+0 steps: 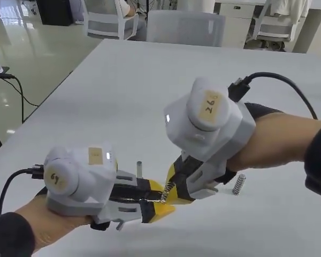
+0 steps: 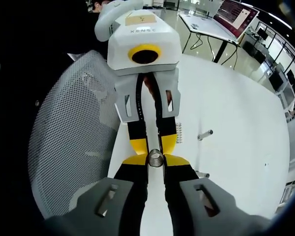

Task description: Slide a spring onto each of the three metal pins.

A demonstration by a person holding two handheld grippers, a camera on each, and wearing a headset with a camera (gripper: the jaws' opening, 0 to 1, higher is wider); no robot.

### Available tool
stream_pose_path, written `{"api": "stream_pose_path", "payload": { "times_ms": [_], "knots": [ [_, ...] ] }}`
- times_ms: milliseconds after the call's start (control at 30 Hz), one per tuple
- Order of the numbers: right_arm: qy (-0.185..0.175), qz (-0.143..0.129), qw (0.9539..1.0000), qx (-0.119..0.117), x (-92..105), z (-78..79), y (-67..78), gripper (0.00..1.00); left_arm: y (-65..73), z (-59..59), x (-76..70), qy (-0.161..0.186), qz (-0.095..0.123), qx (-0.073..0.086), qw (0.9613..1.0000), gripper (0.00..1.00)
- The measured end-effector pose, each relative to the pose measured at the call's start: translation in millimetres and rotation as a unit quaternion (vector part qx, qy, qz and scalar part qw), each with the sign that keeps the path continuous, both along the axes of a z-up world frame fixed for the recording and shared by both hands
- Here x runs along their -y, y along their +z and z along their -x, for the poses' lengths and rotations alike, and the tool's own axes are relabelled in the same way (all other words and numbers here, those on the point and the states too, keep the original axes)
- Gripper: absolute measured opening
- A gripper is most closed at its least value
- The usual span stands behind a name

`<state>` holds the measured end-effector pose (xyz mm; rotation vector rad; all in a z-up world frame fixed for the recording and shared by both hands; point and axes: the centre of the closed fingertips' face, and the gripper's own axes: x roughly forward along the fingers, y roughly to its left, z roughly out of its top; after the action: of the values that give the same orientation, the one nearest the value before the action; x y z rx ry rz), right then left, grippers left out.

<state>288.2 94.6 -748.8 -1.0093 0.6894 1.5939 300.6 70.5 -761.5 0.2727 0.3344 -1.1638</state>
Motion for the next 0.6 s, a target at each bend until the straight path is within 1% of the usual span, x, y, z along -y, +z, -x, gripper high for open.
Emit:
{"api": "stream_pose_path", "payload": {
  "times_ms": [100, 267, 400, 600],
  "knots": [
    [0.000, 0.002, 1.0000, 0.000, -0.1, -0.6, -0.1, 0.13, 0.3, -0.1, 0.1, -0.001, -0.001, 0.001, 1.0000, 0.08],
    [-0.002, 0.006, 1.0000, 0.004, 0.2, -3.1, -0.4, 0.13, -0.4, 0.6, -2.0, 0.000, 0.000, -0.005, 1.0000, 0.12],
    [-0.007, 0.006, 0.9999, 0.006, 1.8, -6.3, 0.2, 0.13, -0.6, -1.0, -5.0, 0.006, 0.004, -0.010, 0.9999, 0.17],
    [-0.015, 0.011, 0.9998, 0.010, 6.8, -12.1, -0.4, 0.13, -0.2, -3.8, -12.7, 0.021, 0.011, -0.020, 0.9995, 0.26]
  ]
}}
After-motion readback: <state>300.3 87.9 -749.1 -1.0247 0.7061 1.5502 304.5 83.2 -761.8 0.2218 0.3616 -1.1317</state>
